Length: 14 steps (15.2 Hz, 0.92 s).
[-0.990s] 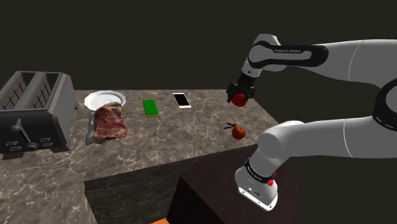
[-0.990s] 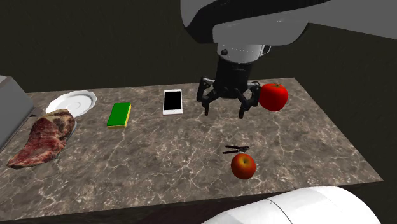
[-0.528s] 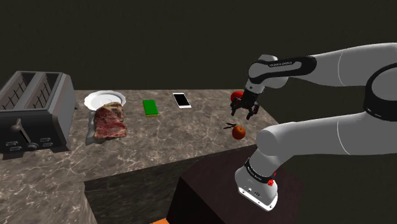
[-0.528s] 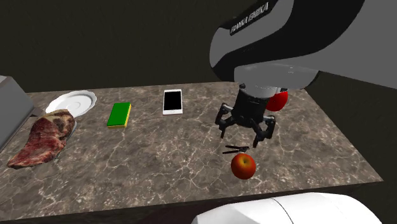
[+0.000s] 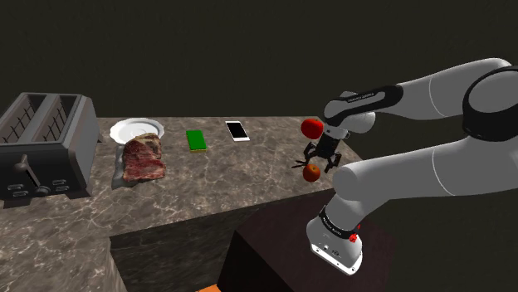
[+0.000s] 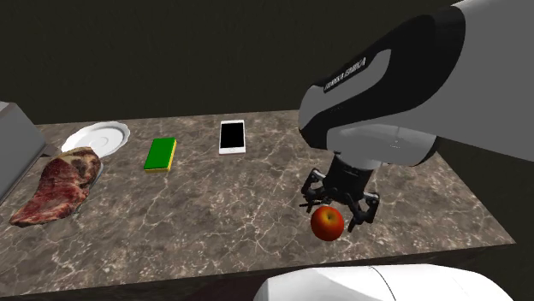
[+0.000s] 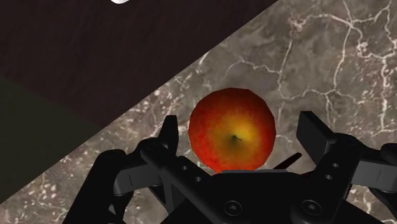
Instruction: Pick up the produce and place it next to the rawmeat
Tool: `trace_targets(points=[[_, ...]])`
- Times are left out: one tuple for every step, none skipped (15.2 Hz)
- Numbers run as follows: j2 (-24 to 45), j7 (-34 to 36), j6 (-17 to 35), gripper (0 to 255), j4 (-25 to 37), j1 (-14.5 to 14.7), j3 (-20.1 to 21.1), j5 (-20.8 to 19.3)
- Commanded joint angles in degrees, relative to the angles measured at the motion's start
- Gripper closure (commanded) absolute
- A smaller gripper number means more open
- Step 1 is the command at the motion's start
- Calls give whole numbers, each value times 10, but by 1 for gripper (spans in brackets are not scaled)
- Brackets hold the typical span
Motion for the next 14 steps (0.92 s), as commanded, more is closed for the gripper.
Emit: trace_targets(points=[[9, 0, 21, 0, -12, 1, -2, 0], [15, -1, 32, 0, -17, 2, -3, 1], [22, -2, 44, 0, -22, 4, -4, 2], [33, -4, 62, 0, -29, 6, -6, 3], [33, -4, 62, 0, -29, 6, -6, 3], [33, -4, 62, 0, -29, 6, -6, 3], [33, -4, 62, 0, -29, 6, -6, 3], [33, -4, 62, 0, -29, 6, -6, 3], [33, -4, 62, 0, -29, 6, -6, 3], [33, -4, 62, 0, -29, 6, -6, 3], [33, -4, 62, 0, -29, 6, -6, 3], [33, -4, 62, 0, -29, 6, -6, 3], [33, -4, 62, 255, -29, 6, -6, 3], [33, -4, 62, 255, -29, 6, -6, 3]])
